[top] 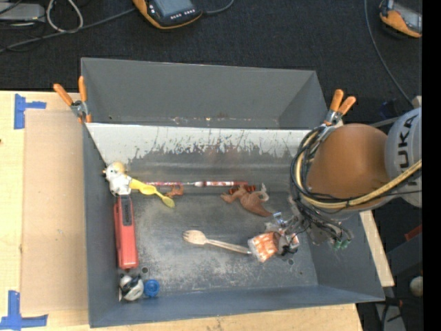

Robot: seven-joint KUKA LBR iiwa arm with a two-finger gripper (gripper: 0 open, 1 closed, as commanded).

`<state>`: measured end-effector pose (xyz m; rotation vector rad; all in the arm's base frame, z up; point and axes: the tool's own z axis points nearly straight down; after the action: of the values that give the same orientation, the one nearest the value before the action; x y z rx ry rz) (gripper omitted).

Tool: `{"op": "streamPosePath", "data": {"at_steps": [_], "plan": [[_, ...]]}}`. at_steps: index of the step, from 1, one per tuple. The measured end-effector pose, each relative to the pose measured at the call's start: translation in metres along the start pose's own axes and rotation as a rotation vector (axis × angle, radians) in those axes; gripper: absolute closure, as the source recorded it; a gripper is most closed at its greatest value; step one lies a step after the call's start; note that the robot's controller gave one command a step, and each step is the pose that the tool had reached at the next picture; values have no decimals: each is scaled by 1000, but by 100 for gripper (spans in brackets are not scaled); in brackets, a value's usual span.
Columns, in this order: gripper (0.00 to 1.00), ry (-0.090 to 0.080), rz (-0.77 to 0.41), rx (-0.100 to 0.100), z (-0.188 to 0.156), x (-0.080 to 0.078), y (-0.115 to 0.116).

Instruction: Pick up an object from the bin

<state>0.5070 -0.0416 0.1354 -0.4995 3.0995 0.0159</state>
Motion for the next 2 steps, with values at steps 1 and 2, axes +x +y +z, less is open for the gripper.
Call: {"op": "streamPosePath", "data": {"at_steps": [1, 2], "plan": [[0, 5, 53, -3, -144, 12, -6], [0, -3, 79, 2, -204, 17, -10]]}}
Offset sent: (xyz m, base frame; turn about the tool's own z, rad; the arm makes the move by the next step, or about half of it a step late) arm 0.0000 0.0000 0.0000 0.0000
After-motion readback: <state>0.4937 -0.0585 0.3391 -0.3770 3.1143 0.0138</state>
